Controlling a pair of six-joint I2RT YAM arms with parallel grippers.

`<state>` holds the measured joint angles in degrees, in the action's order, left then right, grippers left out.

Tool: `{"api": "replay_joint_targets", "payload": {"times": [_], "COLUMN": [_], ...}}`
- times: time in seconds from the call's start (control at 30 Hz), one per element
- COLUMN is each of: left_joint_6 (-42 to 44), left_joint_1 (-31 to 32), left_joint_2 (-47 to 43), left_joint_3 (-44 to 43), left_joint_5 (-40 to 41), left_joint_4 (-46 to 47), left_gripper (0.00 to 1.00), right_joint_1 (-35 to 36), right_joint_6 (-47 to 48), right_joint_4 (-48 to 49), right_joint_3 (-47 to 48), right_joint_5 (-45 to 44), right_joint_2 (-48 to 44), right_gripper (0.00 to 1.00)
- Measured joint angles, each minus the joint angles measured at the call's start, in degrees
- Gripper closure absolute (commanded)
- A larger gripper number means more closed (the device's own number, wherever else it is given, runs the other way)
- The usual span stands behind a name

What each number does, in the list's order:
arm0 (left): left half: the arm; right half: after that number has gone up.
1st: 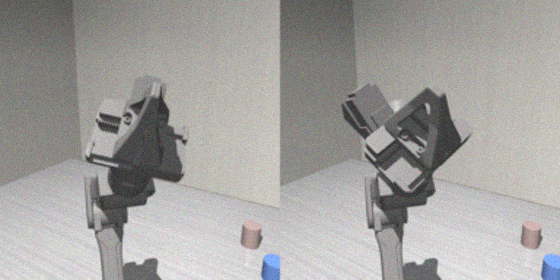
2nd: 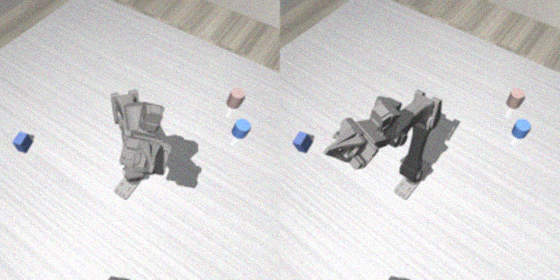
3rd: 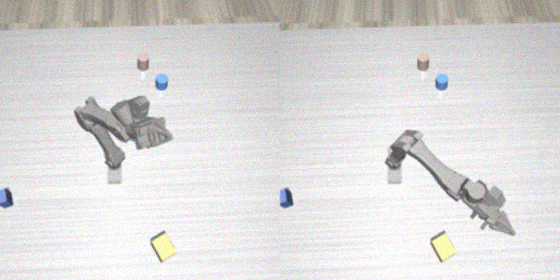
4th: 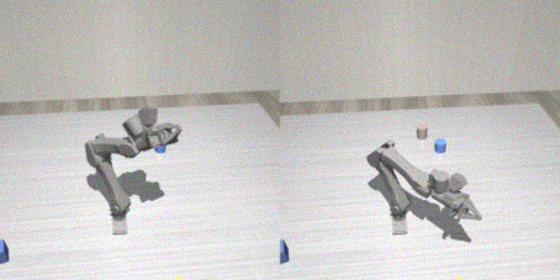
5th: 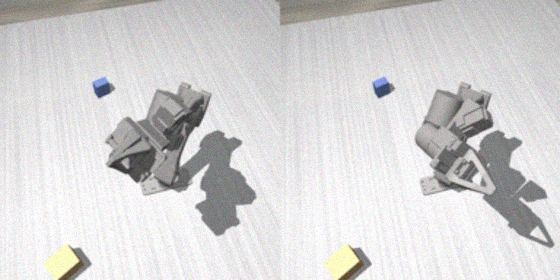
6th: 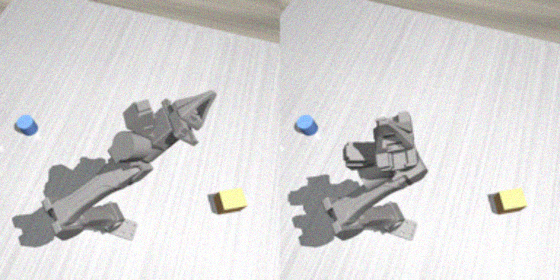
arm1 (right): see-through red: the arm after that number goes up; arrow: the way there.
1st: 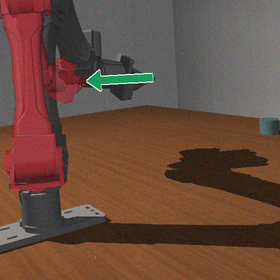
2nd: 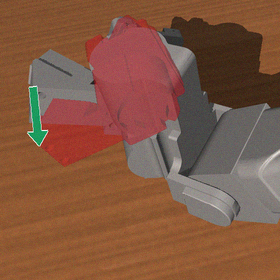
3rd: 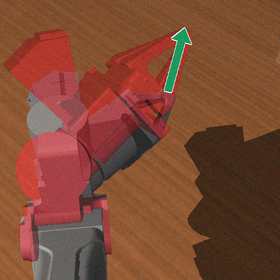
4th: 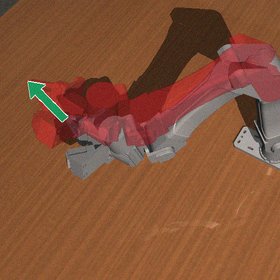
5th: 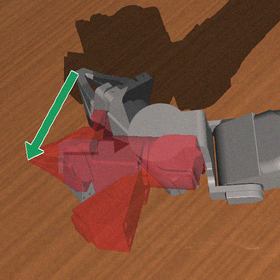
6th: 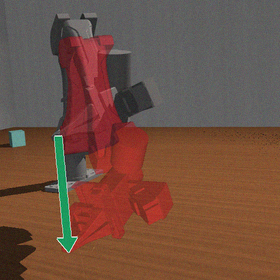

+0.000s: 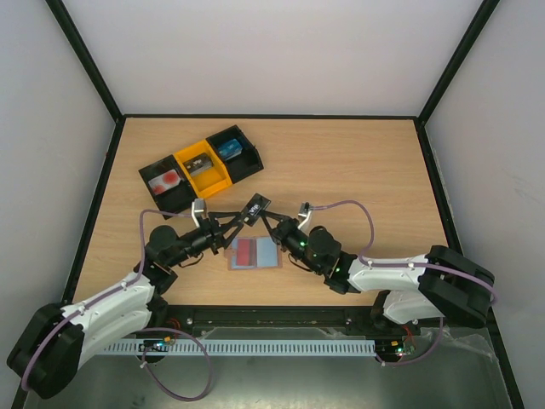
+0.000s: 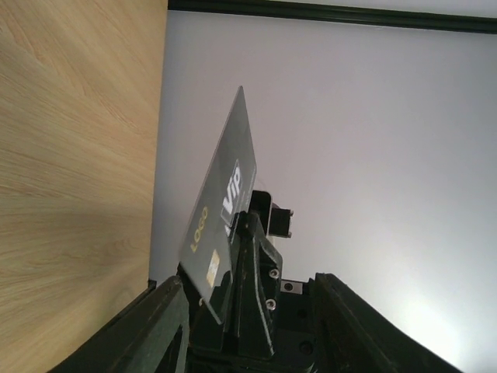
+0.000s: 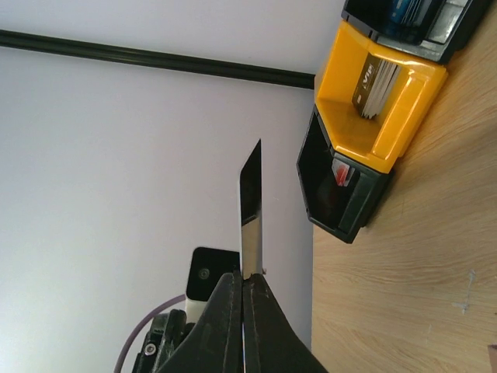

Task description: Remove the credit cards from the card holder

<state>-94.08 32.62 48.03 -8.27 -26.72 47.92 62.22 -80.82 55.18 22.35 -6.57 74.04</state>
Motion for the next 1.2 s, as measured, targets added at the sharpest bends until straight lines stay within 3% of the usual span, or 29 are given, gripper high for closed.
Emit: {"api": "replay_joint_targets", "payload": {"times": [0.07, 0.3, 0.47, 0.8, 1.0, 1.2], "left_joint_6": [-0.61, -2.21, -2.05, 5.22, 16.28, 30.86], "left_joint_1": [0.0, 0.0, 0.0, -5.09, -15.15, -24.09], "left_joint_2": [0.72, 1.6, 1.09, 0.61, 0.76, 4.81], "left_joint_3": [0.0, 0.33, 1.29, -0.35, -7.74, -18.38], "left_joint_5": [-0.02, 0.2, 0.79, -2.86, -9.66, -15.37], "left_joint_4": [0.9, 3.02, 2.67, -4.13, -17.16, -33.44], "left_gripper": [0.63, 0.95, 0.97, 0.97, 0.97, 0.97], "right_joint_1": [0.39, 1.31, 1.64, 1.92, 1.95, 1.95], "right_joint_6": [-0.02, -0.04, -0.24, 3.91, 8.96, 13.92], "right_joint_4": [0.26, 0.5, 0.94, -2.75, -10.36, -17.0], "right_joint_3": [0.0, 0.02, 0.02, -1.14, -2.49, -2.8], "right_joint_5": [0.22, 0.2, 0.26, 2.05, 2.36, 1.62], "right_joint_2": [0.52, 1.14, 1.22, -0.85, -6.88, -13.46], "right_gripper": [0.98, 0.98, 0.96, 0.46, 0.01, 0.02]}}
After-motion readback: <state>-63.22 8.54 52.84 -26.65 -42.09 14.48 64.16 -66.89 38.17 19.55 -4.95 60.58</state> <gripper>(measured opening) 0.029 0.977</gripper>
